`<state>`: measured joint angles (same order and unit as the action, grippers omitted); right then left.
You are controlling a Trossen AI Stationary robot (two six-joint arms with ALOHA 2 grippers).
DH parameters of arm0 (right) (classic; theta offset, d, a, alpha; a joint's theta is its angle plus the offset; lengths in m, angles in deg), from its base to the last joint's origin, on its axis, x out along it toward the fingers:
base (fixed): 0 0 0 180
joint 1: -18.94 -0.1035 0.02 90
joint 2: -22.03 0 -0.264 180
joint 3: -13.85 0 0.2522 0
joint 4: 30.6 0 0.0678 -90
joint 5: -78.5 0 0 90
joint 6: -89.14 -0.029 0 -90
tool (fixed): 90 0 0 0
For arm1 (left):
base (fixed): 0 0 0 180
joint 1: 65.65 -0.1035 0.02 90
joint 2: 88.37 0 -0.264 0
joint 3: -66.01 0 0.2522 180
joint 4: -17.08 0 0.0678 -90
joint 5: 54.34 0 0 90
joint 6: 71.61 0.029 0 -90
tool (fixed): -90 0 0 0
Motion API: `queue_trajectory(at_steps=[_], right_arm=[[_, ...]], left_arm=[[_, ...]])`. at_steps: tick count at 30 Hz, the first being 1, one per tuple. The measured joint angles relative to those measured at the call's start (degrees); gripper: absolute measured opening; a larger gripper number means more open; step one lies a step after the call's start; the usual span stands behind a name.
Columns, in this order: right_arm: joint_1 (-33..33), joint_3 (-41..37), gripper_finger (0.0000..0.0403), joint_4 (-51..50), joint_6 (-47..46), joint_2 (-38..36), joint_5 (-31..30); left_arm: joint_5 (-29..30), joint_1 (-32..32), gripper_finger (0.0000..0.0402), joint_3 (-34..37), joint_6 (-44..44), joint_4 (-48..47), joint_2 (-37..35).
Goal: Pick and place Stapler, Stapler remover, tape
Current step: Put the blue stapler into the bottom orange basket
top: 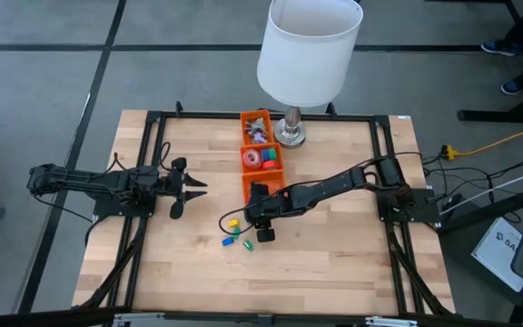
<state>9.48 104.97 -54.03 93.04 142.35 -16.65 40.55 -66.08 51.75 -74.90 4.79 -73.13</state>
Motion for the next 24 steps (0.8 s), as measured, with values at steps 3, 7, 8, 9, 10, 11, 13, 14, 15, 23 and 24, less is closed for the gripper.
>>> queue_trajectory(at_steps=[3,7,8,9,10,11,13,14,15,23,24], right_arm=[[0.0,0.0,0.015,0.3,1.4,0.4,-1.1],[0.0,0.0,0.0149,0.5,2.6,0.4,-1.1],[0.0,0.0,0.0148,0.5,2.5,0.4,-1.1],[0.0,0.0,0.0146,0.5,2.5,0.4,-1.1],[0.0,0.0,0.0143,0.5,2.5,0.4,-1.0],[0.0,0.0,0.014,0.5,2.4,0.4,-0.5],[0.0,0.0,0.0133,0.5,1.9,0.4,0.9],[0.0,0.0,0.013,0.4,1.1,0.4,1.4],[-0.1,0.0,0.0127,0.4,0.5,0.4,1.6],[-0.5,0.0,0.0108,-1.2,-2.2,0.4,2.2],[-0.6,0.0,0.0107,-1.3,-2.6,0.4,2.2]], left_arm=[[0.0,0.0,0.011,0.0,0.0,0.0,0.0],[0.0,0.0,0.0109,0.0,0.0,0.0,0.0],[0.0,0.0,0.0108,0.0,0.0,0.0,0.0],[0.0,0.0,0.0107,0.0,0.0,0.0,0.0],[0.0,0.0,0.0107,0.0,0.0,0.0,0.0],[0.0,0.0,0.0107,0.0,0.0,0.0,0.0],[0.0,0.0,0.0107,0.0,0.0,0.0,0.0],[0.0,0.0,0.0108,0.0,0.0,0.0,0.0],[0.0,0.0,0.0108,0.0,0.0,0.0,0.0],[0.0,0.0,0.0107,0.0,0.0,0.0,0.0],[0.0,0.0,0.0107,0.0,0.0,0.0,0.0]])
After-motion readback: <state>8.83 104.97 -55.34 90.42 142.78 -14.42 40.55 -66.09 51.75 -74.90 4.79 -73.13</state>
